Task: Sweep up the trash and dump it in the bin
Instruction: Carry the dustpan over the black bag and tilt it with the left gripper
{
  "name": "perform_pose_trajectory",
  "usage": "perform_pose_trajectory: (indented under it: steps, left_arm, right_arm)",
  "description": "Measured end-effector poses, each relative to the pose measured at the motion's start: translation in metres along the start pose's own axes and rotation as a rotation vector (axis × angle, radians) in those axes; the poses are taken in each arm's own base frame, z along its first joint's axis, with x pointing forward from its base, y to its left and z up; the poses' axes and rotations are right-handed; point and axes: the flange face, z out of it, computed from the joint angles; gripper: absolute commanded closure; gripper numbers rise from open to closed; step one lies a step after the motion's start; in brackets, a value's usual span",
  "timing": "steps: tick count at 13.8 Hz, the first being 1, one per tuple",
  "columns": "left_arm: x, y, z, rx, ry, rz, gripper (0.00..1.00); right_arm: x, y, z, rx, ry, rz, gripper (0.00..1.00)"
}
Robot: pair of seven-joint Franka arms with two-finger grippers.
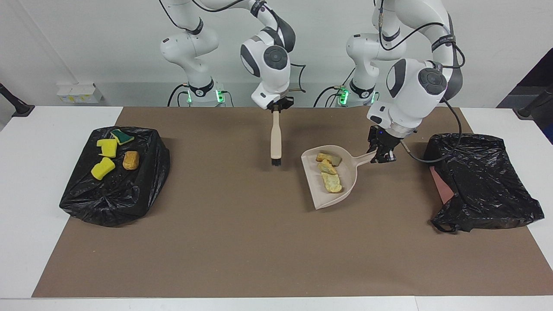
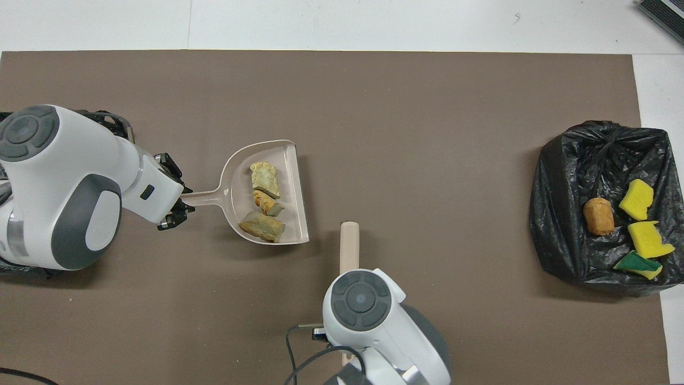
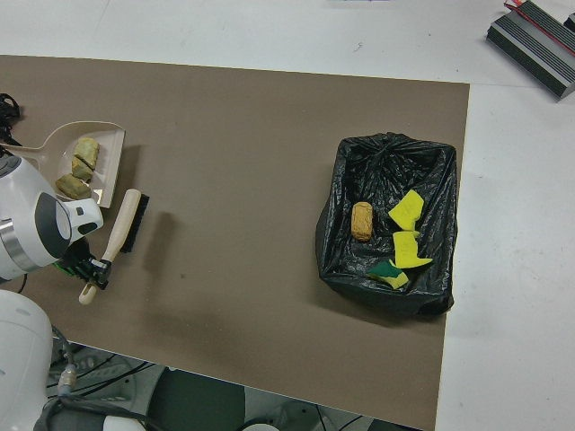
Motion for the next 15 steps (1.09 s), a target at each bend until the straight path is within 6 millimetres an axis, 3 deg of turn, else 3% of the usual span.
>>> perform_pose_trajectory:
  steps: [3,8,11,12,13,14,15]
  left_arm:
    - [-0.029,-0.009,-0.005,-0.029,0.059,0.005,1.00]
    - [-0.093,-0.027,-0.038,-0.053,0.177,0.000,1.00]
    - [-0.122,-0.031,-0.049,-0.057,0.227,0.000,1.00]
    - [-0.129,-0.032,-0.056,-0.059,0.242,-0.007,1.00]
    - [-0.135,-0.033,-0.067,-0.055,0.260,-0.013,1.00]
    - [-0.142,-0.035,-0.080,-0.048,0.273,-0.022,1.00]
    - [-0.152,-0.036,-0.091,-0.047,0.280,-0.031,1.00]
  right_arm:
    - [-0.019,-0.022,0.030,-0.035,-0.016,-0.014,1.00]
    - [-0.018,-0.020,0.037,-0.031,-0.007,-0.011,1.00]
    - [-0.024,-0.023,0.055,-0.013,0.027,-0.026,1.00]
    - [-0.026,-0.023,0.059,-0.015,0.028,-0.029,0.91]
    - [-0.027,-0.023,0.061,-0.018,0.027,-0.031,0.62]
    - [-0.027,-0.022,0.062,-0.019,0.027,-0.035,0.46]
    - [-0.027,-0.022,0.062,-0.018,0.027,-0.043,0.38]
